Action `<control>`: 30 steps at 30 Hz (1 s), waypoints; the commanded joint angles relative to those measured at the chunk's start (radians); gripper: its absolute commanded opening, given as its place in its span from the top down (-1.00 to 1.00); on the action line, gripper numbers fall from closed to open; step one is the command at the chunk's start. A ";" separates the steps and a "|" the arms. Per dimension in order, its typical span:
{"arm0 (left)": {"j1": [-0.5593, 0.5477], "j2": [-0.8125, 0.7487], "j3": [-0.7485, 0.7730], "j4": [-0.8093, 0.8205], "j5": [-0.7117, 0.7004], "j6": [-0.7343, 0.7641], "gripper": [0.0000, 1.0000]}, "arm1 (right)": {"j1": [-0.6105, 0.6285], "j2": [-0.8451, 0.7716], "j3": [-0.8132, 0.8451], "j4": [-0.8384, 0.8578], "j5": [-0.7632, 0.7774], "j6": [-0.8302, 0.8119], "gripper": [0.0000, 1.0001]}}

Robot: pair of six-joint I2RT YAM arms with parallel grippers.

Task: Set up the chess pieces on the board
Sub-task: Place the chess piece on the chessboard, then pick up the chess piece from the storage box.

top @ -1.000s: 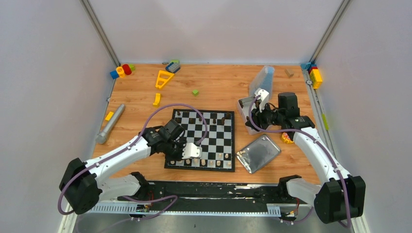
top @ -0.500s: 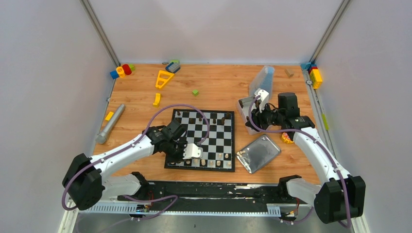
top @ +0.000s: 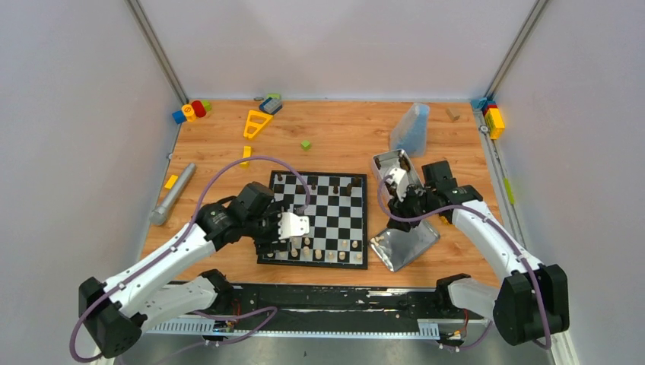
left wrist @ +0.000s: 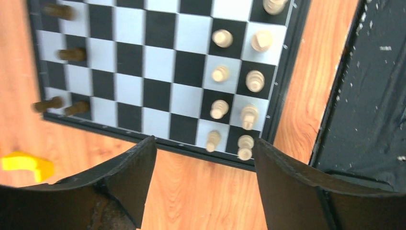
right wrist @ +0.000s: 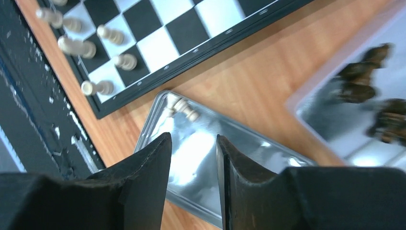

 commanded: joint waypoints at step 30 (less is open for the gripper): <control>0.017 -0.008 0.147 0.048 -0.070 -0.034 -0.72 | 0.261 0.250 -0.105 0.165 0.221 -0.153 0.19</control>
